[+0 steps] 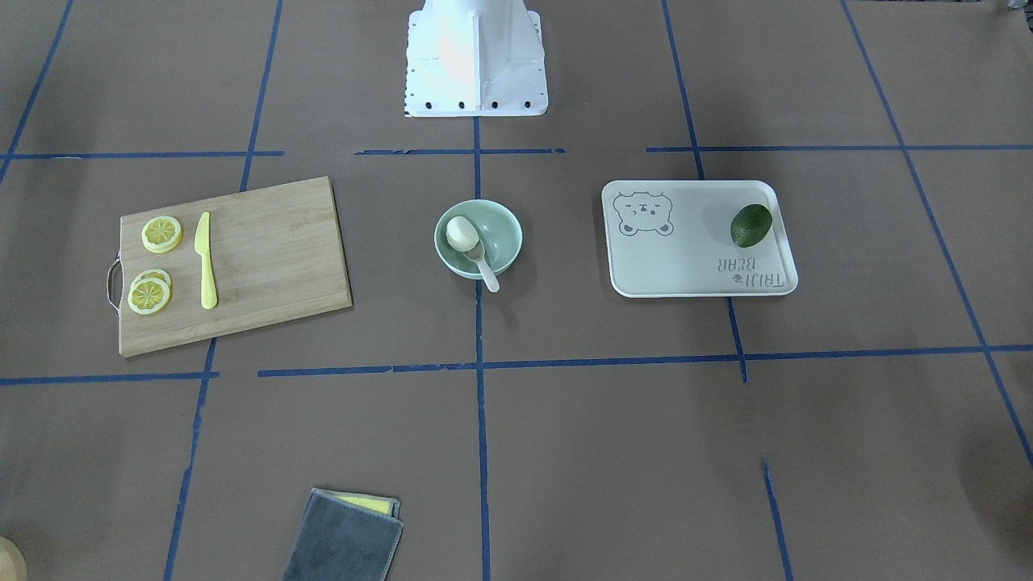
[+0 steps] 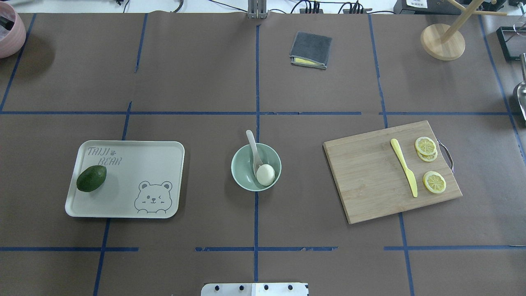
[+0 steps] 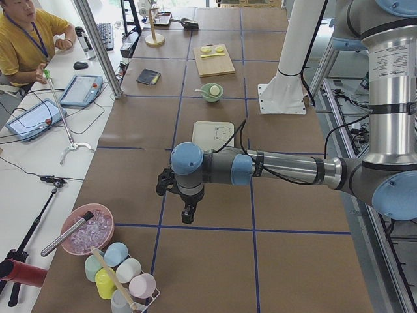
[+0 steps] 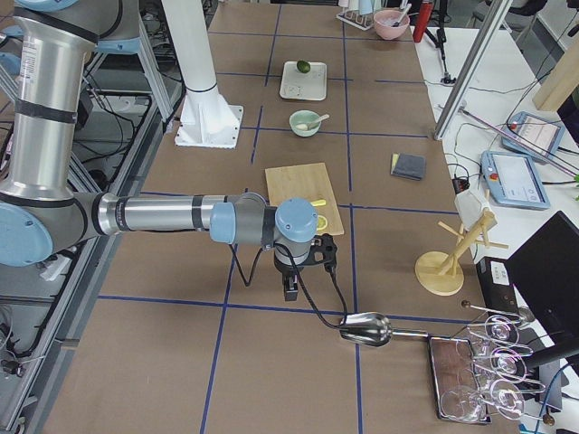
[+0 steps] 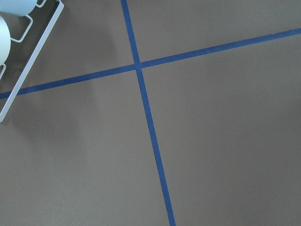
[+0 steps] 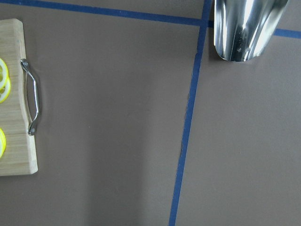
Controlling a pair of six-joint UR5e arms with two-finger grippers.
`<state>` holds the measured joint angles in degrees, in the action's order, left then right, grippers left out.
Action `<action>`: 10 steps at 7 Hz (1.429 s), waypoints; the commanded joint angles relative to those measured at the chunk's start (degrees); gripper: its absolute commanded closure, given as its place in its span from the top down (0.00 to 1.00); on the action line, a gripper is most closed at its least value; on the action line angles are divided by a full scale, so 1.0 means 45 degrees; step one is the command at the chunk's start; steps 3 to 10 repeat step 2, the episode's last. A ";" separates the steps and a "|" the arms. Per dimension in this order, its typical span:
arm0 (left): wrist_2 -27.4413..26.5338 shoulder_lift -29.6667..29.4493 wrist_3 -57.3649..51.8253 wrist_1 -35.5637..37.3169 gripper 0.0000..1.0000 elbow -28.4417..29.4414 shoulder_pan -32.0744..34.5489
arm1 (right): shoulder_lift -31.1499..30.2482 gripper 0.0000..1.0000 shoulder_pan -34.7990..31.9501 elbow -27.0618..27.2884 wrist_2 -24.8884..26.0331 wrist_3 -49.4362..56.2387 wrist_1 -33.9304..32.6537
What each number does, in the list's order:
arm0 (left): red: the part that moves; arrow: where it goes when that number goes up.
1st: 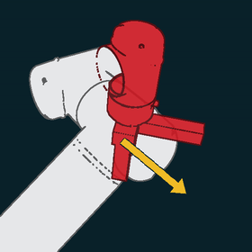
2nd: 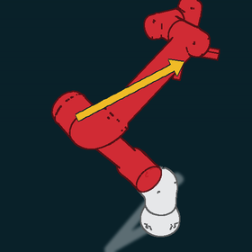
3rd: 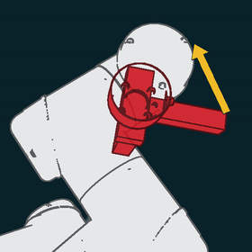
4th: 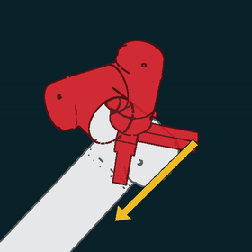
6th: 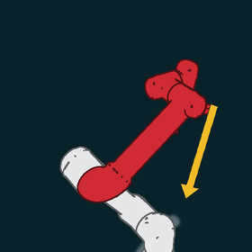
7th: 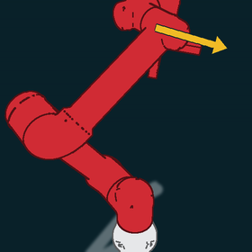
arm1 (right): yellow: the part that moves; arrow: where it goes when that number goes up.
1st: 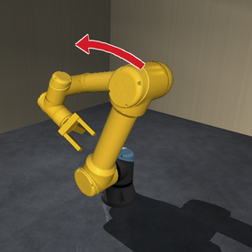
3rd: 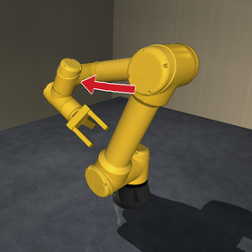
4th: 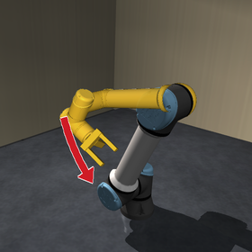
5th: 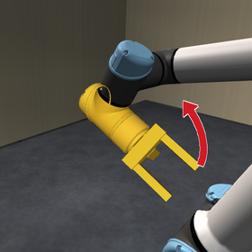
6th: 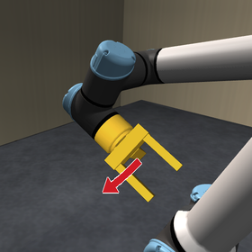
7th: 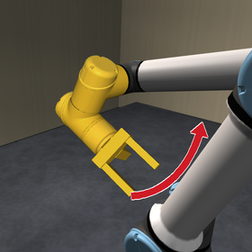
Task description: Put spoon and bun in bowl
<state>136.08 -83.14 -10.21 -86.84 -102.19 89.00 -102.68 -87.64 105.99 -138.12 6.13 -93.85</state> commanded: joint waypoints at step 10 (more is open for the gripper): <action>-0.0025 -0.0019 0.0022 0.0001 1.00 -0.0297 -0.0012 | 0.0005 1.00 -0.0017 0.0040 0.0008 -0.0366 0.0679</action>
